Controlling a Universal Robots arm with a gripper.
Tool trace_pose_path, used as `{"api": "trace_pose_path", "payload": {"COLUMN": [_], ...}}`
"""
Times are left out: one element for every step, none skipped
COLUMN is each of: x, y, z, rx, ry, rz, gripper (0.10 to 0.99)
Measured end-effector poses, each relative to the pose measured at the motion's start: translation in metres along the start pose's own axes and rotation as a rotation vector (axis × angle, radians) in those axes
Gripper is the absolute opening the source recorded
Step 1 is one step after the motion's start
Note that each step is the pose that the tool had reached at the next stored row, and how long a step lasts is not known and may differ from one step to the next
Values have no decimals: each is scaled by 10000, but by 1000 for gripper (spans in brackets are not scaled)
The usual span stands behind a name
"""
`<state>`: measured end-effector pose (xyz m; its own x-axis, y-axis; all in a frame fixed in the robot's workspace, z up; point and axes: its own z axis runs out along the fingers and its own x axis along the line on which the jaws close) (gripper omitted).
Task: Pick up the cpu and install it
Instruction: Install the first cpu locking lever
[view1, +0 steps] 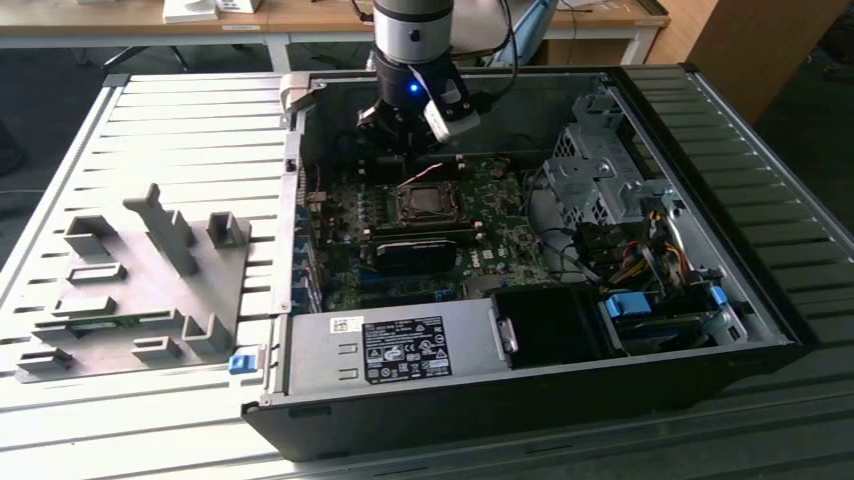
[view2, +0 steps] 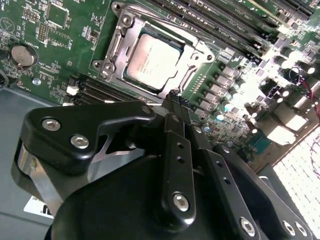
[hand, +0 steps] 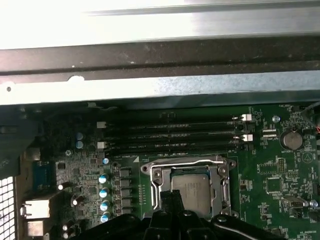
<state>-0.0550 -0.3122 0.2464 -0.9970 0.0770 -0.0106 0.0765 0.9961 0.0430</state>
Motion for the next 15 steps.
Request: {"api": "trace_pose_path", "payload": {"x": [-4, -8, -12, -16, -19, -20, -19, -19, -20, -21, -23, -25, -28, -32, -36], "y": [10, 20, 31, 39, 43, 43, 43, 43, 44, 46, 50, 57, 65, 73, 81], "z": [5, 10, 15, 20, 24, 26, 26, 27, 31, 35, 40, 46, 54, 62, 70], "rx": [0, 0, 1, 1, 1, 1, 2, 3, 1, 0, 0, 1, 1, 1, 1], "ry": [1, 2, 3, 4, 5, 6, 6, 7, 5, 5, 6, 6, 7, 9, 11], "rz": [0, 0, 0, -1, -2, -1, 0, 0, 0, 0, -1, -1, 0, 0, -1], "gripper": [106, 106, 106, 106, 106, 106, 106, 106, 106, 106, 106, 106, 106, 106, 106]}}
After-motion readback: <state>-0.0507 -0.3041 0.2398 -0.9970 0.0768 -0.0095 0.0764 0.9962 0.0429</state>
